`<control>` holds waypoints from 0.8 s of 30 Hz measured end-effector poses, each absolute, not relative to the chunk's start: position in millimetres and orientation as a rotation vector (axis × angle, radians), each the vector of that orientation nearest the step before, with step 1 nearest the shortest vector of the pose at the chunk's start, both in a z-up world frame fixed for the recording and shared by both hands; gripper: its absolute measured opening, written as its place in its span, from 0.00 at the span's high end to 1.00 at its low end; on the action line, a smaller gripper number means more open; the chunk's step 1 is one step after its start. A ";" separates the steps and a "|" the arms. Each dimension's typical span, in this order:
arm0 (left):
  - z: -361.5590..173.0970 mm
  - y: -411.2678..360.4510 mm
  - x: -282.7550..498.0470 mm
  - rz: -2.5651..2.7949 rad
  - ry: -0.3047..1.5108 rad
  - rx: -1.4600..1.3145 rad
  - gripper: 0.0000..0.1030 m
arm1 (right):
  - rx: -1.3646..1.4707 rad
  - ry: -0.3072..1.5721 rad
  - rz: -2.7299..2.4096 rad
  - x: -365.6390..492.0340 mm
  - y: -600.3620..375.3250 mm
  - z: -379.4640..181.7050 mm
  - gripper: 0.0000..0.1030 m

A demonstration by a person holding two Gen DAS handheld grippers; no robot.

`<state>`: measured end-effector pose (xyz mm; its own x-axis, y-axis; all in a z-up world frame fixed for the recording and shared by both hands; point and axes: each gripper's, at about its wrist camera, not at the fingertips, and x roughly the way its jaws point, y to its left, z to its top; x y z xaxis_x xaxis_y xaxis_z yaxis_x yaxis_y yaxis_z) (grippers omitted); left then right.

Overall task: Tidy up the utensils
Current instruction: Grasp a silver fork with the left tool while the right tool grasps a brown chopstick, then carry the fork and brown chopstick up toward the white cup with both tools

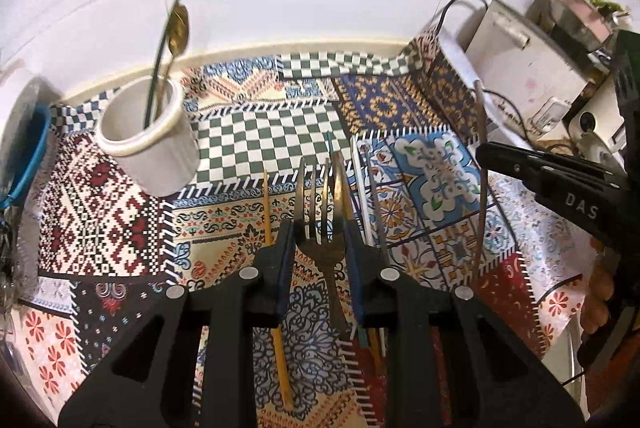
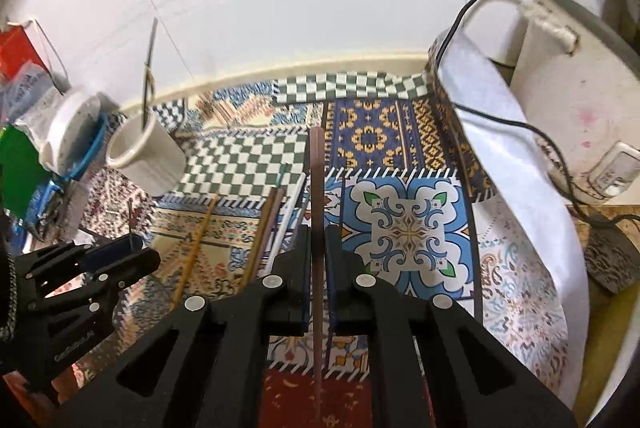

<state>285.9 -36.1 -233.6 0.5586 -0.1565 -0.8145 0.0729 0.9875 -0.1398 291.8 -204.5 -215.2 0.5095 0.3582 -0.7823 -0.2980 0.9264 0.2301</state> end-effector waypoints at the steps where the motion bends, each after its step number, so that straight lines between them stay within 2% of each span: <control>1: -230.6 -35.3 282.8 -0.134 0.962 -0.095 0.78 | 0.073 0.946 0.395 287.4 -206.4 -210.3 0.94; 24: -146.6 -16.8 227.1 -0.100 0.727 -0.139 0.78 | 0.069 0.721 0.439 237.2 -189.0 -123.4 0.94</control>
